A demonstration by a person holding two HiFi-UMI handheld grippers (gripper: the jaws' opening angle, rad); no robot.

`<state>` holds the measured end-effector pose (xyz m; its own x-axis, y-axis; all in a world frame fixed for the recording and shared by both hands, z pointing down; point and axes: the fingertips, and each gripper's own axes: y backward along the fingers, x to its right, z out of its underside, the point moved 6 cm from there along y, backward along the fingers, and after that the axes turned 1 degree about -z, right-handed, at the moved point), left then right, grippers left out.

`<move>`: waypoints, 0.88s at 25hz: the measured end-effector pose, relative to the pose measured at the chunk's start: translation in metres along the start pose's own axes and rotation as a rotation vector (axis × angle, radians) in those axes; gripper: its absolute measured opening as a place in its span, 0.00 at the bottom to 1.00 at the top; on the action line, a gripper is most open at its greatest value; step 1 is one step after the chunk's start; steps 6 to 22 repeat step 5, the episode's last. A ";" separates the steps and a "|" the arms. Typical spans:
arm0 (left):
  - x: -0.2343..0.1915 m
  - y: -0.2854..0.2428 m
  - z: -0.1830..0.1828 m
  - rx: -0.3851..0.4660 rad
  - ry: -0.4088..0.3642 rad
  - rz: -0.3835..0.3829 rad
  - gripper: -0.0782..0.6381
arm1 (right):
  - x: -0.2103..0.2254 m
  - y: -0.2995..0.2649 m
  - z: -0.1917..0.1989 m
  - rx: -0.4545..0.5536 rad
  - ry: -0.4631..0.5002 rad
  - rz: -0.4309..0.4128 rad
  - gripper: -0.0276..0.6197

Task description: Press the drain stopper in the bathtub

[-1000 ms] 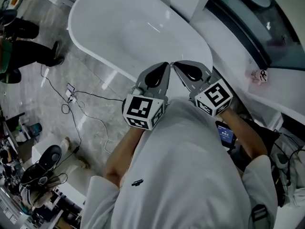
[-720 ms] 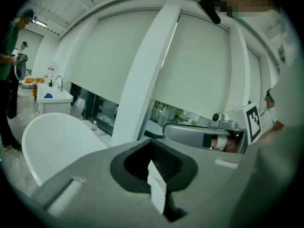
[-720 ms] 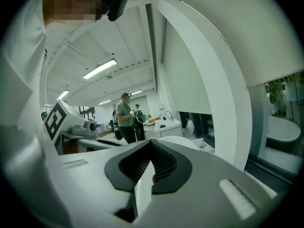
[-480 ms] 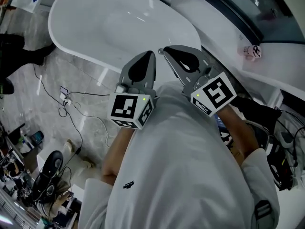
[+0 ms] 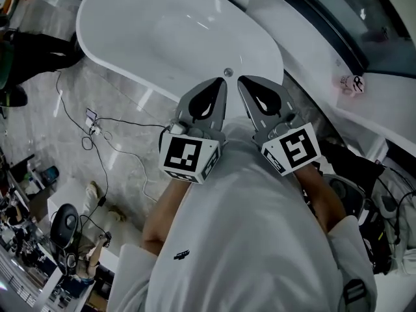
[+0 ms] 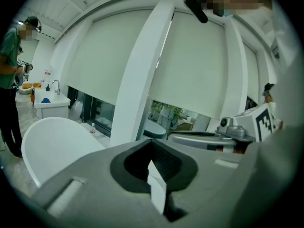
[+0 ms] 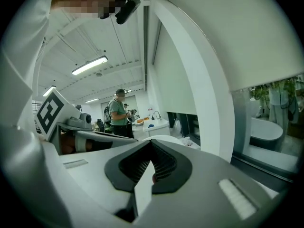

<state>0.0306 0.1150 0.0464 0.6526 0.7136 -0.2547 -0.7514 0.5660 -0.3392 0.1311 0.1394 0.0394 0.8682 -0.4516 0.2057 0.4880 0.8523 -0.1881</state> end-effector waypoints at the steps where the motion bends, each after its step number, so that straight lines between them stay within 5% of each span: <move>1: -0.001 0.001 0.000 -0.001 0.001 -0.005 0.11 | -0.001 -0.001 0.000 -0.001 -0.003 0.000 0.04; 22: -0.008 0.005 -0.001 0.005 -0.003 -0.023 0.11 | -0.004 -0.006 0.003 -0.013 -0.012 -0.008 0.04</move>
